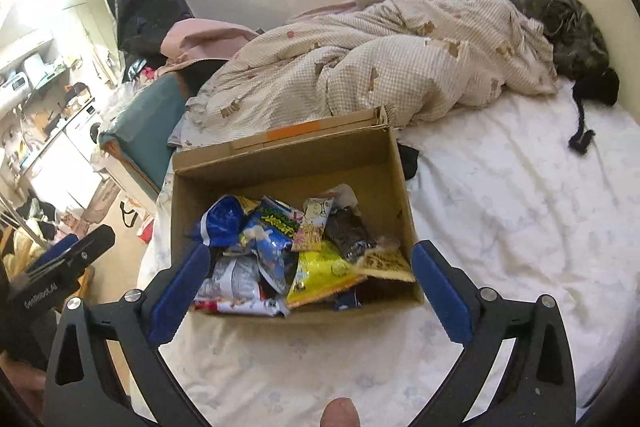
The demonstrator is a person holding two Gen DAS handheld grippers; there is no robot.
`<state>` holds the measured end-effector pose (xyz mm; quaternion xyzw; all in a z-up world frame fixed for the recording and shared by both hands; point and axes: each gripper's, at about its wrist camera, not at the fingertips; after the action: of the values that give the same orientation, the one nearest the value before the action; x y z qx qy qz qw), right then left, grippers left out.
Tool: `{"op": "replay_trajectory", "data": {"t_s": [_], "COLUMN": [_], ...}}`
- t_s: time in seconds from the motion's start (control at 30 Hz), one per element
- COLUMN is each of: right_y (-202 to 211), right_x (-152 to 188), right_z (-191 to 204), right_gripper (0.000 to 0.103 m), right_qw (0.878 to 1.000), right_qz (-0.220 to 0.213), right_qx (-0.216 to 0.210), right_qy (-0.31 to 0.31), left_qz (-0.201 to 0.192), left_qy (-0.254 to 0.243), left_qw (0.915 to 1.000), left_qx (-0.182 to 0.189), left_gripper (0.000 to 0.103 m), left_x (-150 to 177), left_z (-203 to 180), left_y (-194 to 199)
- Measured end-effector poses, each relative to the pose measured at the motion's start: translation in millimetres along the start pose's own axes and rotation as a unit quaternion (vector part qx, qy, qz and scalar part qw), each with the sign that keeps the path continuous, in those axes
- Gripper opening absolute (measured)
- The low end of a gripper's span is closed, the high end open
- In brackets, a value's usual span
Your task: Organize snacks
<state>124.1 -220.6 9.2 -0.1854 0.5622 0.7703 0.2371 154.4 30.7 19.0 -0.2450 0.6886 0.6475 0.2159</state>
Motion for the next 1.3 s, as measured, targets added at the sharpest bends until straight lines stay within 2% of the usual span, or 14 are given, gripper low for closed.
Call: {"op": "replay_trajectory", "data": {"t_s": [0.23,0.43,0.6,0.77,1.0,1.17,1.3], "right_y": [27,37,49,53,43,39,38], "right_x": [31,54,70,78,76,77,78], "right_z": [6,12,13,13,17,24,26], "right_gripper": [0.103,0.103,0.103,0.103,0.103,0.103,0.103], "right_qw": [0.999,0.999,0.997,0.996,0.997,0.996,0.996], "right_qz": [-0.026,-0.028,-0.051,-0.069,-0.057,-0.057,-0.056], "right_qx": [0.012,0.023,0.038,0.048,0.035,0.043,0.045], "right_qy": [0.014,0.032,0.035,0.031,0.03,0.046,0.051], "left_qz": [0.003,-0.019,-0.036,-0.037,-0.031,-0.018,-0.012], "left_qy": [-0.007,-0.024,-0.025,0.003,-0.001,0.008,0.006], "left_qw": [0.9999,0.9995,0.9991,0.9993,0.9995,0.9998,0.9999], "left_qx": [0.011,0.002,0.0,0.01,-0.006,0.001,-0.007], "left_gripper": [0.103,0.103,0.103,0.103,0.103,0.103,0.103], "left_x": [30,57,70,82,87,86,85], "left_z": [1,-2,-1,6,-1,0,-2], "left_y": [23,51,66,67,55,48,44]}}
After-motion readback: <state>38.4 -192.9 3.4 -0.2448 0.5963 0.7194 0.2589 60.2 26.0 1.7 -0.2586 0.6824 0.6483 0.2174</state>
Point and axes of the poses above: each gripper's, at about its wrist camera, not at the fingertips, and y roughly against the way its jaws point, z to its left, x to its underside, and after that the axes turned 11 degrees about z, right-handed
